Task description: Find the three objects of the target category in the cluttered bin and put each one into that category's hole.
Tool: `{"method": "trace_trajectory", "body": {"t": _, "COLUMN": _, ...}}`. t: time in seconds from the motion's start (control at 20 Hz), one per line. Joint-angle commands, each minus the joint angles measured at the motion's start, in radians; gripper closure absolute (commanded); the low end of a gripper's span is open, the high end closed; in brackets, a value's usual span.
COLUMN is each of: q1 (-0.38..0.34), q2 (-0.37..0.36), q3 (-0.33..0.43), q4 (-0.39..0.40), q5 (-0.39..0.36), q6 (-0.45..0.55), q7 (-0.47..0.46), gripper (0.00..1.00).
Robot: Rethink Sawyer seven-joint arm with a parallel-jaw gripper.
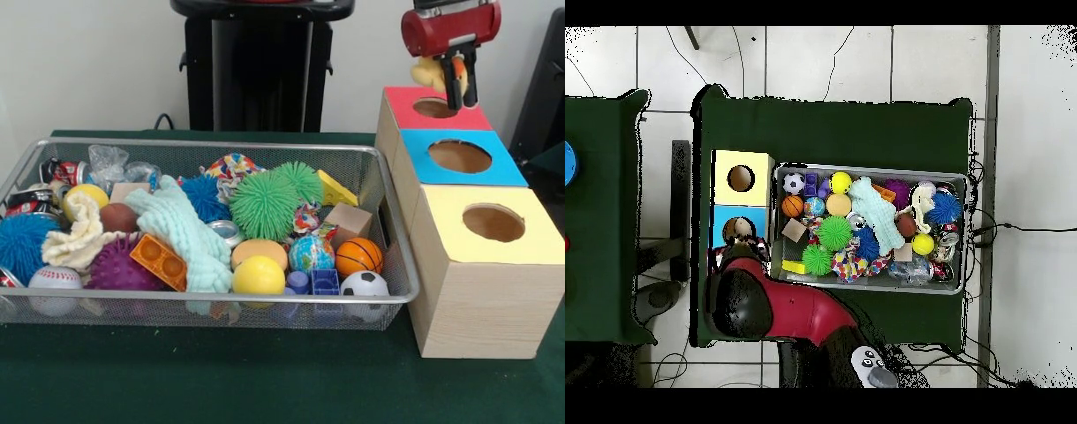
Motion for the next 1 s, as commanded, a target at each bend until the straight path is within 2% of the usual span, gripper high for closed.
{"method": "trace_trajectory", "body": {"t": 0.05, "q1": 0.025, "q2": 0.041, "q3": -0.029, "q4": 0.052, "q5": -0.027, "q6": -0.050, "q7": 0.272, "gripper": 1.00}}
{"method": "trace_trajectory", "body": {"t": 0.2, "q1": 0.050, "q2": 0.071, "q3": -0.049, "q4": 0.047, "q5": -0.042, "q6": -0.081, "q7": 0.260, "gripper": 1.00}}
{"method": "trace_trajectory", "body": {"t": 0.4, "q1": 0.056, "q2": 0.107, "q3": -0.037, "q4": 0.053, "q5": -0.047, "q6": -0.130, "q7": 0.295, "gripper": 1.00}}
{"method": "trace_trajectory", "body": {"t": 0.65, "q1": 0.059, "q2": 0.124, "q3": -0.014, "q4": 0.063, "q5": -0.011, "q6": -0.121, "q7": 0.337, "gripper": 1.00}}
{"method": "trace_trajectory", "body": {"t": 1.0, "q1": 0.033, "q2": 0.187, "q3": 0.008, "q4": 0.086, "q5": -0.029, "q6": -0.132, "q7": 0.355, "gripper": 1.00}}
